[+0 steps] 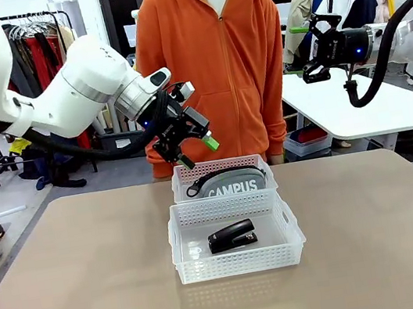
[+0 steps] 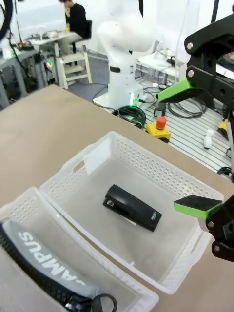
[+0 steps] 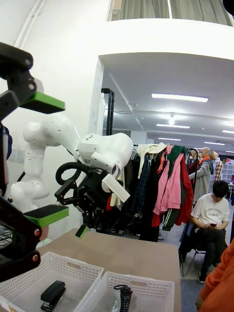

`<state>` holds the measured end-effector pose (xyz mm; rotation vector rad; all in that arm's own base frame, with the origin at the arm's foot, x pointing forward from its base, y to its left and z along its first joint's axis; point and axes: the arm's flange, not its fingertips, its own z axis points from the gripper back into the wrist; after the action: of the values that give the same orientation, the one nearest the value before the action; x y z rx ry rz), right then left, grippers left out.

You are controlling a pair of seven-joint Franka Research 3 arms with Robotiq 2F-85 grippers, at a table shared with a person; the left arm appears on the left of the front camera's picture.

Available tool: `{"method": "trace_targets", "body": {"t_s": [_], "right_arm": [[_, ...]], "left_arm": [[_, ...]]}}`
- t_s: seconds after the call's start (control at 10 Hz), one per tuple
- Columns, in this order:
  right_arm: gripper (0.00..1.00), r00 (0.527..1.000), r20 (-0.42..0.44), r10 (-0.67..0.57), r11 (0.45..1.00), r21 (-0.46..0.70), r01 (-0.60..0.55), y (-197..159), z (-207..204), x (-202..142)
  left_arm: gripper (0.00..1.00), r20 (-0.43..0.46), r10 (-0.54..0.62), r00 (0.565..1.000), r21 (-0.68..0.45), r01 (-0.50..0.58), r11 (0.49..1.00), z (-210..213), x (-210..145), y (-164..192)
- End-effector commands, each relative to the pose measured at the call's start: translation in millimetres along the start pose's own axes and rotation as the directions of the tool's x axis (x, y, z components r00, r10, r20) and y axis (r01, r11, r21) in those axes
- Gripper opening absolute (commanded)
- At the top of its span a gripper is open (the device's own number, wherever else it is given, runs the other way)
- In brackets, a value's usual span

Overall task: Distribute items into two baskets.
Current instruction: Place the picked Stapler into the Organizing basket as instructed by the person.

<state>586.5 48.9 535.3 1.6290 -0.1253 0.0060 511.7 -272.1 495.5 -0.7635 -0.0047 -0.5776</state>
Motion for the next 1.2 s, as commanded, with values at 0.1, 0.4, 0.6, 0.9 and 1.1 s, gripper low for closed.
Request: {"method": "trace_targets", "body": {"t_s": [0.1, 0.4, 0.6, 0.9, 1.1], "right_arm": [[1.0, 1.0, 0.01, -0.007, 1.0, 0.008, 0.007, 3, 0, -1], [1.0, 1.0, 0.01, -0.007, 1.0, 0.008, 0.007, 3, 0, -1], [1.0, 1.0, 0.01, -0.007, 1.0, 0.008, 0.007, 3, 0, -1], [1.0, 1.0, 0.01, -0.007, 1.0, 0.008, 0.007, 3, 0, -1], [1.0, 1.0, 0.01, -0.007, 1.0, 0.008, 0.007, 3, 0, -1]], "left_arm": [[1.0, -0.039, 0.339, 0.94, -0.317, -0.333, 0.888, 51, 2, 20], [1.0, 0.055, 0.544, 0.837, -0.478, -0.457, 0.75, 103, -10, 59], [1.0, 0.098, 0.561, 0.822, -0.554, -0.423, 0.717, 129, -20, 84], [1.0, 0.198, 0.58, 0.79, -0.647, -0.339, 0.683, 158, -31, 105], [1.0, 0.195, 0.493, 0.848, -0.67, -0.252, 0.699, 168, -37, 113]]}}
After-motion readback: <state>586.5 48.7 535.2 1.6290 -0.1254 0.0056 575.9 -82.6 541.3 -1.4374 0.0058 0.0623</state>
